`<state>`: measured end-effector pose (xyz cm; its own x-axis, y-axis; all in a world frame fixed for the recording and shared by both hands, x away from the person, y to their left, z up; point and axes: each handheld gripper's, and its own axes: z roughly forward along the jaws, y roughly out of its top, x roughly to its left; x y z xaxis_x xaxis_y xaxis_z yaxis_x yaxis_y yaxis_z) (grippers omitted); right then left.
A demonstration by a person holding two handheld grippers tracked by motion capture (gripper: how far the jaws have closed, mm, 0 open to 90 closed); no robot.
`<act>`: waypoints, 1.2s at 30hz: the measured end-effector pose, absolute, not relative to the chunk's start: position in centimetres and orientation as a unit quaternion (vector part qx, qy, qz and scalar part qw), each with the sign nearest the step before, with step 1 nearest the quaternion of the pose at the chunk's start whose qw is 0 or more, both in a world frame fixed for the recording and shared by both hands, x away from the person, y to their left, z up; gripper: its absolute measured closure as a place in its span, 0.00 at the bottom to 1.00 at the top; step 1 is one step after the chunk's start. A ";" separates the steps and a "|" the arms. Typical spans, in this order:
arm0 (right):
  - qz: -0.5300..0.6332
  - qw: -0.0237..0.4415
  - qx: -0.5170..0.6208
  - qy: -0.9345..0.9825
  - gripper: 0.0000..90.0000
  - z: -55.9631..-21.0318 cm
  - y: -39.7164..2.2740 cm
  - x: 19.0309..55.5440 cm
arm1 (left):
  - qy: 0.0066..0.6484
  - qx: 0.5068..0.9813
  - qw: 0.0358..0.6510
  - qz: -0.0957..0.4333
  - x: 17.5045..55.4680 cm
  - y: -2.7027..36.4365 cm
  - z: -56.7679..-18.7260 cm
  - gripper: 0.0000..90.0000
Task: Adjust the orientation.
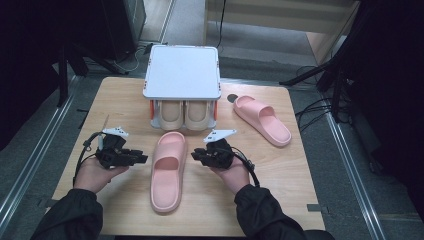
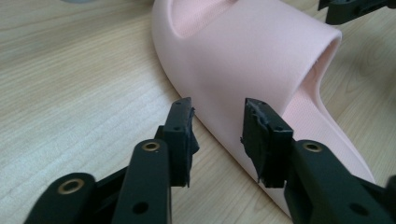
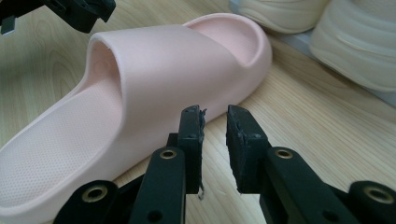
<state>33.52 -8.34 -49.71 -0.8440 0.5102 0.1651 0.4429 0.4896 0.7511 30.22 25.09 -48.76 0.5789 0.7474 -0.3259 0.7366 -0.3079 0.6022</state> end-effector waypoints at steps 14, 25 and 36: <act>0.429 0.056 0.304 0.849 0.81 -47.5 -12.4 34.4 | 0.452 0.813 0.366 0.009 30.8 24.8 -48.8 0.56; 0.417 0.072 0.333 0.843 0.77 -46.5 -17.0 35.7 | 0.455 0.812 0.367 0.003 30.9 24.6 -48.9 0.54; 0.423 0.080 0.374 0.821 0.75 -46.9 -22.1 38.0 | 0.450 0.816 0.362 -0.002 30.9 24.2 -49.0 0.53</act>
<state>38.00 -22.09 -46.90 -0.7068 0.6830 0.1844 0.5470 0.3623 0.7547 30.87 24.19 -48.96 0.5949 0.7336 -0.3285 0.7358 -0.3325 0.5900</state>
